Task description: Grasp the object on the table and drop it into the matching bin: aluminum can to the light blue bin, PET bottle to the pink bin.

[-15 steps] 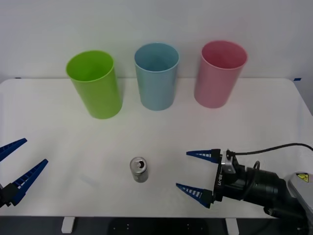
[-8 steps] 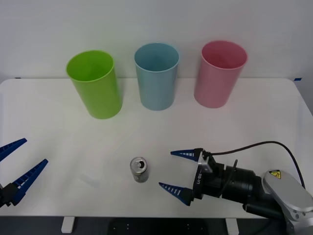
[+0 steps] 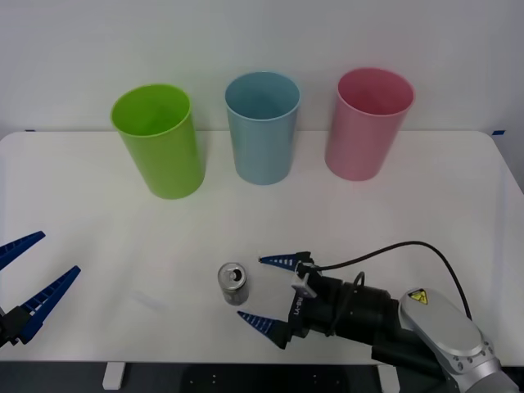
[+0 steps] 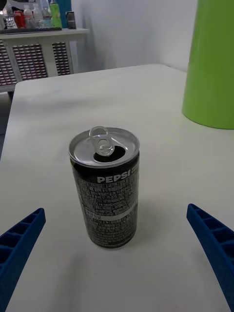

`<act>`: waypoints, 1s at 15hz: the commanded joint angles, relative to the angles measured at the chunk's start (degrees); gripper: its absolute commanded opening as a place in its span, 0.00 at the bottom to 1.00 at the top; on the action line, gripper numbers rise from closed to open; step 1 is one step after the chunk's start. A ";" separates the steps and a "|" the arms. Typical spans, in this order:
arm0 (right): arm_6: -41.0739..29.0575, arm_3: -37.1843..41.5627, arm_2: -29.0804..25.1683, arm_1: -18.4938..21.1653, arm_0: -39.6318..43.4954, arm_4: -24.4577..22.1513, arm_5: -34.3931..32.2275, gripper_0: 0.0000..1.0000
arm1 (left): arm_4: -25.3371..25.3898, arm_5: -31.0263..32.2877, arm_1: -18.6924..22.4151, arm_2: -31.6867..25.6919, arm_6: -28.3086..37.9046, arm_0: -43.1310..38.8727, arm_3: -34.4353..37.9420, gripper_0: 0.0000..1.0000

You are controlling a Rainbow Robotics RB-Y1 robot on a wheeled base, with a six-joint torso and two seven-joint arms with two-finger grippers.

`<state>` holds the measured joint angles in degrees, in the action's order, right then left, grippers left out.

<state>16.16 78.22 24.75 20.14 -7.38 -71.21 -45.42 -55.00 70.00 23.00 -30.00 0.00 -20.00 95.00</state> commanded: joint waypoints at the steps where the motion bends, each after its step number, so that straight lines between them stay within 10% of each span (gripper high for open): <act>1: -0.16 -0.08 0.21 -2.30 0.00 -2.62 1.47 1.00 | 0.00 0.00 0.00 0.00 0.00 0.00 0.00 1.00; 13: 1.42 -6.59 0.92 -7.57 -2.99 -4.90 5.25 0.96 | 0.00 0.00 0.00 0.00 0.00 0.00 0.00 1.00; 14: 1.51 -6.59 0.92 -7.57 -2.99 -4.90 5.25 0.37 | 0.00 0.00 0.00 0.00 0.00 0.00 0.00 1.00; 15: 1.51 -6.59 1.00 -7.66 -3.08 -4.73 5.43 0.00 | 0.00 0.00 0.00 0.00 0.00 0.00 0.00 1.00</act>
<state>17.65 71.63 25.69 12.54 -10.40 -76.08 -40.10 -55.00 70.00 23.00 -30.00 0.00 -20.00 95.00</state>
